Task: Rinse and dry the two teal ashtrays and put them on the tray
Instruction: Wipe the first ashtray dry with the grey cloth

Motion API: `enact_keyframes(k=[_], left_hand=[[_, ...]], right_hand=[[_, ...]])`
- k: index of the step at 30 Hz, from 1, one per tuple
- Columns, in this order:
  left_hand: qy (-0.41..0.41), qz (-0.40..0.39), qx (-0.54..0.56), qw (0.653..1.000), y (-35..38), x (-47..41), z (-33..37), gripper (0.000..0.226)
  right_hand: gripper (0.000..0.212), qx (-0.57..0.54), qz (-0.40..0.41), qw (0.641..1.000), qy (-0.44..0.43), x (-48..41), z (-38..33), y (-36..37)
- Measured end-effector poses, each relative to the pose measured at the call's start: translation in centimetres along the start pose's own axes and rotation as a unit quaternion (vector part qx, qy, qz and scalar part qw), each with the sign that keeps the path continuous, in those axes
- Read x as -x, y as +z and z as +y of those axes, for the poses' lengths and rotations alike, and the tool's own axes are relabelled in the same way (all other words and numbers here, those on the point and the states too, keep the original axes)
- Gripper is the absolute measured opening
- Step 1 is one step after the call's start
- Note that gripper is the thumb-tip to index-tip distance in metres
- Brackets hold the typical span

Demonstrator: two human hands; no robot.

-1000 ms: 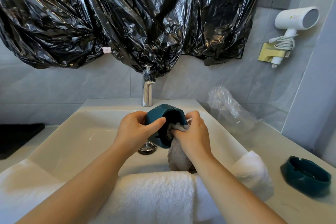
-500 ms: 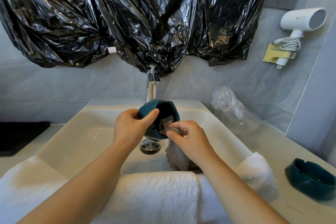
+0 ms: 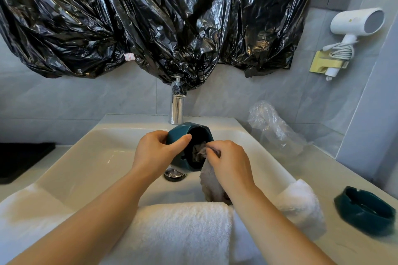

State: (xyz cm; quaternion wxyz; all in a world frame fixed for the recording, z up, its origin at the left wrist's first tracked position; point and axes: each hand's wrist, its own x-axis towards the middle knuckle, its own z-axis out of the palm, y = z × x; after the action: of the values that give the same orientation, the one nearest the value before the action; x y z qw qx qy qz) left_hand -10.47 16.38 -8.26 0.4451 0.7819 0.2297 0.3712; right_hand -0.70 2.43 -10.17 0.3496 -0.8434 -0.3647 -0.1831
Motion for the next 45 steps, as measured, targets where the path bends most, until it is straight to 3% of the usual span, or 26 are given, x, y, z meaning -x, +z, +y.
enact_keyframes(k=[3,7,9,12,15,19,25,31,40,43,45], left_hand=[[0.003,0.012,-0.009,1.000,-0.1,0.2,0.1,0.036],[0.001,0.029,-0.017,0.999,-0.3,0.1,0.0,0.034],[-0.001,0.024,-0.014,1.000,-0.3,0.2,0.0,0.033],[0.008,0.013,-0.012,1.000,-0.2,0.3,0.2,0.032],[0.010,0.006,0.001,1.000,-0.2,0.2,0.3,0.033],[0.012,0.004,0.026,1.000,-0.2,0.2,0.5,0.034],[0.014,-0.004,0.037,0.999,-0.3,0.3,0.4,0.029],[0.020,-0.025,0.052,0.998,-0.3,0.3,0.5,0.026],[-0.012,-0.095,0.075,0.993,-0.1,0.3,0.4,0.044],[-0.032,-0.148,0.087,0.985,0.0,0.3,0.3,0.049],[-0.031,-0.170,0.065,0.983,0.3,0.5,0.3,0.042]], right_hand=[[0.022,-0.006,-0.082,0.997,0.000,0.1,0.0,0.2],[0.023,-0.140,-0.221,0.964,0.035,0.3,-0.2,0.7],[0.019,-0.187,-0.245,0.950,0.049,0.3,-0.2,0.6],[0.019,-0.158,-0.183,0.970,0.038,0.4,0.0,0.4],[0.016,-0.062,-0.080,0.995,0.010,0.5,-0.4,-0.2],[0.018,0.008,0.026,1.000,0.006,0.3,-1.0,-1.1],[0.045,-0.055,-0.038,0.991,0.113,0.1,-0.5,-0.8],[0.036,-0.159,-0.145,0.968,0.129,-0.1,0.0,-0.1],[0.009,-0.196,-0.106,0.964,0.142,-0.6,0.9,-0.2],[0.015,-0.218,-0.100,0.957,0.165,-0.7,1.3,0.1],[0.022,-0.224,-0.091,0.953,0.185,-0.8,1.5,0.2]])
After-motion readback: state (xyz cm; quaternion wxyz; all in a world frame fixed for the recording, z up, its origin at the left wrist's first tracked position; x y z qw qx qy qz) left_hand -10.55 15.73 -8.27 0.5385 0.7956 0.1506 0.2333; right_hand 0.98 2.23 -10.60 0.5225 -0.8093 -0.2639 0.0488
